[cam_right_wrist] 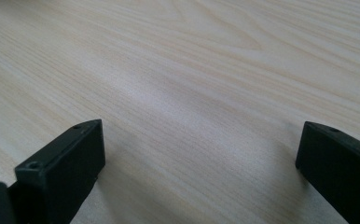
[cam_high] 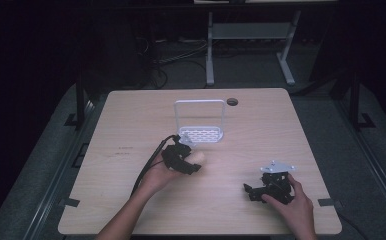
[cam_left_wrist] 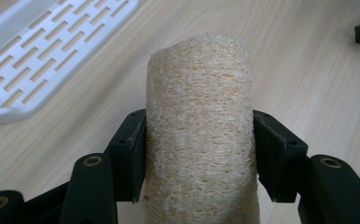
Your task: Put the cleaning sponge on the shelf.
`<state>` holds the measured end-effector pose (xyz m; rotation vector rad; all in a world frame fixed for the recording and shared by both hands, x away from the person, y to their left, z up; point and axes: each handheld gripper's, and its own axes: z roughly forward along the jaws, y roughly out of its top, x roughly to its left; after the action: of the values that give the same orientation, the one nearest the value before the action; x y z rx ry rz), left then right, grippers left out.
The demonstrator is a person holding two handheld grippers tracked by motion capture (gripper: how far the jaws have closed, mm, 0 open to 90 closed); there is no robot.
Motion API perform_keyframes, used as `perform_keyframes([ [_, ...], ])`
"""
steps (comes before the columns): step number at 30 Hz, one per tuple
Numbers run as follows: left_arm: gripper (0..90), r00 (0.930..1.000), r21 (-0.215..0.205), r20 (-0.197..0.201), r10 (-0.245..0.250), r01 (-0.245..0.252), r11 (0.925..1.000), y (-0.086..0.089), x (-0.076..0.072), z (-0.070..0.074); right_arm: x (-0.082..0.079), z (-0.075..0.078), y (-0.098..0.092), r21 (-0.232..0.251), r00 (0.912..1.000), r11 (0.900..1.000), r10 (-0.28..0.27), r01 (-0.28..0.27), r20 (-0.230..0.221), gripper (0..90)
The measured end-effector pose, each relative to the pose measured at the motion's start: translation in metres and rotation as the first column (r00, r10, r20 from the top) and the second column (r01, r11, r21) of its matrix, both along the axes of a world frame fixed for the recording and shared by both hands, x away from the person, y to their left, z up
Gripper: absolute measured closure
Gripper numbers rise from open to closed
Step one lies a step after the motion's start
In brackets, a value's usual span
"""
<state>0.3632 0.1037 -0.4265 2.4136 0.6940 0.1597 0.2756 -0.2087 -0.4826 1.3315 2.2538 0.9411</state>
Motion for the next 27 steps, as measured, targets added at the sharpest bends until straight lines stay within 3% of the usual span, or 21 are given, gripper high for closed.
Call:
perform_keyframes([
  [27,41.7,0.9987,-0.020,0.019,0.047,-0.046,0.9987,-0.014,0.038,0.004,0.000,0.000,0.000,-0.001,1.0000,1.000,0.003,-0.003,0.003,0.9],
])
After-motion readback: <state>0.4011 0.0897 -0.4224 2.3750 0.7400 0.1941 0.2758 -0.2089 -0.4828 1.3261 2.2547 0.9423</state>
